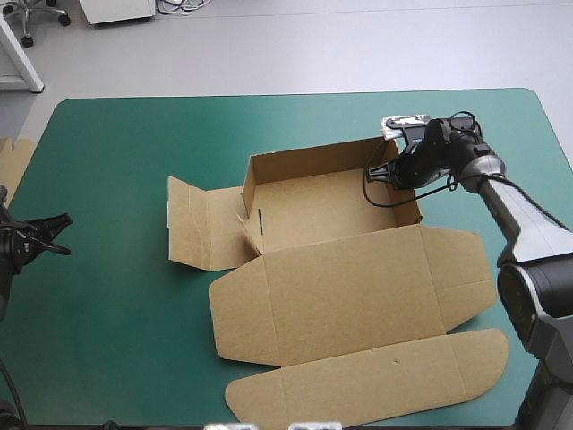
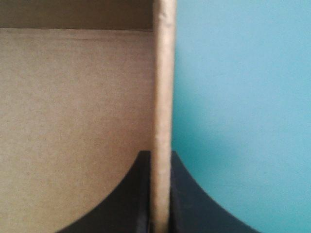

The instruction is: Fold the box

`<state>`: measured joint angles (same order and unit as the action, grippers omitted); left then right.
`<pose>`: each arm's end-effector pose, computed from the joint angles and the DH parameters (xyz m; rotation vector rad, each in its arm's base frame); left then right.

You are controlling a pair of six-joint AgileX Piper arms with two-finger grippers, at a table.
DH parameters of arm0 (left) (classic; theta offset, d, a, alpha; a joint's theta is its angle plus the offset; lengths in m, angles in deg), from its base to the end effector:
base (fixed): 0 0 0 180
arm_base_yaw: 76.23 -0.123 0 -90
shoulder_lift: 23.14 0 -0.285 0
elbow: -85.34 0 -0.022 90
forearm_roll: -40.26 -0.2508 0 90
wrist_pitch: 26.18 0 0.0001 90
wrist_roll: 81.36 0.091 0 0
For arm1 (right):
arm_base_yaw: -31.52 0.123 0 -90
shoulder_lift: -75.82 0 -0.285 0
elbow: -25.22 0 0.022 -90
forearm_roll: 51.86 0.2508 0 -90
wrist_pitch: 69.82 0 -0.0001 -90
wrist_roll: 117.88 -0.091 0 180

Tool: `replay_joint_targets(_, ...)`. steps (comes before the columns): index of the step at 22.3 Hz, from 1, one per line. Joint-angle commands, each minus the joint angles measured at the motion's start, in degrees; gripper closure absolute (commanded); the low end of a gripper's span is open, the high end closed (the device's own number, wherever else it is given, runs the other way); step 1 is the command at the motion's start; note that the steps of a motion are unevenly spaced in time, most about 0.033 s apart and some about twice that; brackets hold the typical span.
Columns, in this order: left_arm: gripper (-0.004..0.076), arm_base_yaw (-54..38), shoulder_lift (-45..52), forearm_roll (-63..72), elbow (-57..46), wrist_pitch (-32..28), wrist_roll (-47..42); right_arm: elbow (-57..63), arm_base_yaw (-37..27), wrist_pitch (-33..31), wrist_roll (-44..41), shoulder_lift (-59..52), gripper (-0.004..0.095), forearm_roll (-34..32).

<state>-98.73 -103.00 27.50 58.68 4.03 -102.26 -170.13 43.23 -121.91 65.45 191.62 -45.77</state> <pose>0.2355 0.1085 0.2881 -0.7143 2.2725 0.2378 0.4064 0.0920 0.2753 -0.2895 2.6497 0.1803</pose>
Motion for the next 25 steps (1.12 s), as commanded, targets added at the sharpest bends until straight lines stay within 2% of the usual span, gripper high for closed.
replay_joint_targets(1, 0.0593, 0.4, 1.5, 0.1, 1.4, -2.7, 1.1, -1.9, -0.3, 3.6, 0.1, -6.3, 0.0923, 0.0)
replay_joint_targets(5, 0.0594, 0.4, 1.5, 2.9, 1.4, -3.2, 6.0, -1.9, -2.8, 4.4, 1.9, -11.0, 0.0925, 2.3)
replay_joint_targets(14, 0.0594, 0.4, 1.5, 19.2, 1.4, -4.4, 21.9, -1.9, -11.8, 2.5, 11.9, -20.3, 0.0925, 18.8)
replay_joint_targets(20, 0.0594, 0.4, 0.9, 30.4, 1.4, -5.7, 30.8, -1.9, -12.8, 0.9, 13.9, -24.3, 0.0925, 21.3)
replay_joint_targets(23, 0.0593, 0.4, -0.8, 47.0, 1.4, -4.9, 43.7, -1.9, -12.8, -1.6, 14.0, -25.6, 0.0925, 21.4)
replay_joint_targets(24, 0.0593, 0.4, -1.9, 57.1, 1.4, -2.7, 54.0, -1.9, -12.8, -2.1, 14.0, -25.7, 0.0925, 21.6)
replay_joint_targets(25, 0.0593, 0.4, -2.6, 63.2, 1.4, -0.9, 59.7, -1.9, -12.8, -2.1, 14.0, -25.7, 0.0925, 22.3)
